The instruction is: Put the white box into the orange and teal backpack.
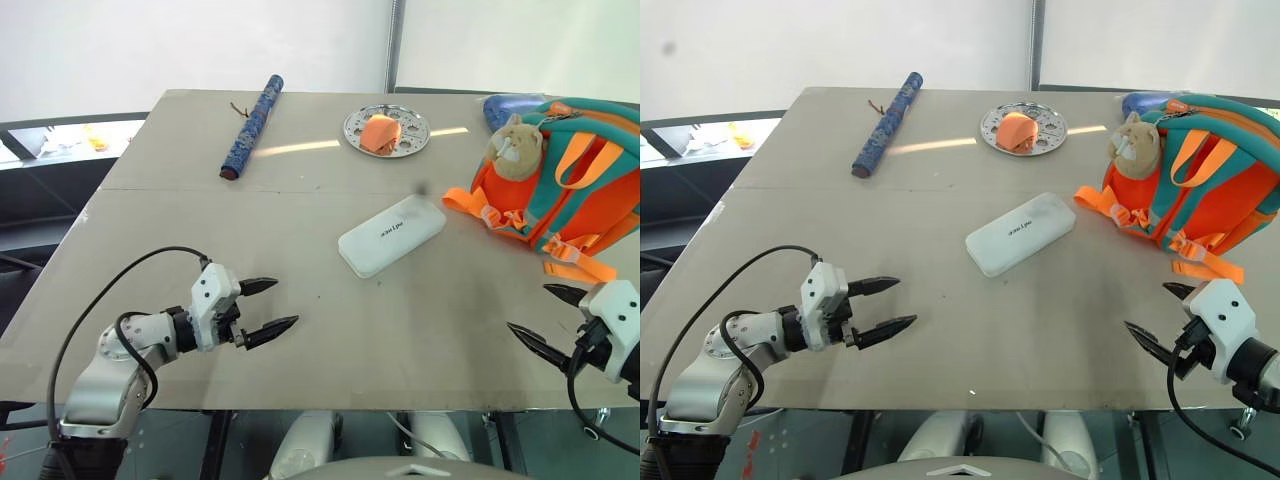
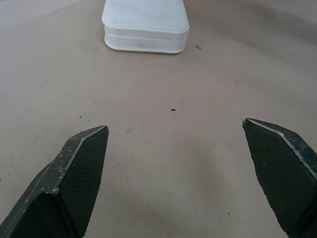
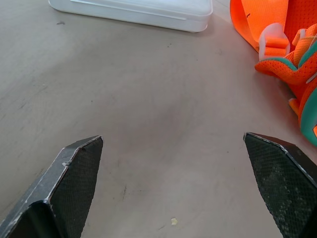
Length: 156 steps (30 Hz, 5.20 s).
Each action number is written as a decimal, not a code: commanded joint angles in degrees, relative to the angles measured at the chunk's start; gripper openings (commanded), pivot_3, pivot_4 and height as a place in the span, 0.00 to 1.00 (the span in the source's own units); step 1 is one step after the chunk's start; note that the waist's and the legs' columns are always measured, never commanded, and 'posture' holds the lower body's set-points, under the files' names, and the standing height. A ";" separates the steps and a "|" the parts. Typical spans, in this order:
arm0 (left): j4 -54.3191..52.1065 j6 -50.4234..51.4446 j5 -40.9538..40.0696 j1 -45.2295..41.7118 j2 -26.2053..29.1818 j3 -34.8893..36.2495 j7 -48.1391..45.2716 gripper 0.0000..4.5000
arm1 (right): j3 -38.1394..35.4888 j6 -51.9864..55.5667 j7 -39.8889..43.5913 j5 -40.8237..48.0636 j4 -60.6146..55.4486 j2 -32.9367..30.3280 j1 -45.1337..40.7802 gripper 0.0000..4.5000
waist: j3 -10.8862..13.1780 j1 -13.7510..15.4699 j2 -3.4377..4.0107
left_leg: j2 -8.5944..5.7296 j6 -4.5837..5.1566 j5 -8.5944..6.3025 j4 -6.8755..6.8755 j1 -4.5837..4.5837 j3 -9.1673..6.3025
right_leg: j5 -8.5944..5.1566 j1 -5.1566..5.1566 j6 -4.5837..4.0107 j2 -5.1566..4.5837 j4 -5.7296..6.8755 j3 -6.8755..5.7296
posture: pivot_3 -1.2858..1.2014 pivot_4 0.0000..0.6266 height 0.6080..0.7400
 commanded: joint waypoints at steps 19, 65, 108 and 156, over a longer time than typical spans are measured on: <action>-8.96 31.67 -13.21 -13.28 -15.21 2.21 31.55 0.07 | 24.73 21.99 -19.81 -5.64 8.41 5.13 -37.34 0.00 | 0.06 -0.34 -0.02 | -0.12 -0.27 0.14 -0.02 -0.07 -0.12 | 0.03 -0.11 -0.02 0.00 0.00 0.00 | 0.52 0.24 0.95; 4.60 51.74 -16.97 -23.76 0.61 0.86 16.08 0.56 | 38.90 16.72 -4.50 -16.52 10.27 5.05 -36.68 0.00 | 0.07 -1.37 -0.01 | -0.26 -0.41 0.16 -0.03 -0.38 -0.18 | 0.04 -0.58 -0.03 0.03 0.21 -0.03 | 0.52 0.24 0.95; 13.91 68.83 -23.29 -32.78 -15.54 2.55 19.04 0.63 | 23.17 23.42 -8.70 -10.52 -0.02 10.00 -34.22 0.05 | 0.00 0.09 -0.07 | -0.29 -0.42 0.17 0.02 -0.58 -0.41 | 0.04 -0.63 -0.02 -0.08 0.11 -0.13 | 0.52 0.24 0.95; 20.61 33.93 -24.31 -44.65 -22.46 22.26 39.85 0.63 | 24.44 11.59 0.53 6.73 10.03 4.66 -63.55 0.03 | 0.02 -1.66 -0.07 | -0.27 -0.46 0.20 0.07 -1.79 -0.25 | 0.10 -1.95 -0.06 -0.09 0.30 -0.17 | 0.52 0.24 0.95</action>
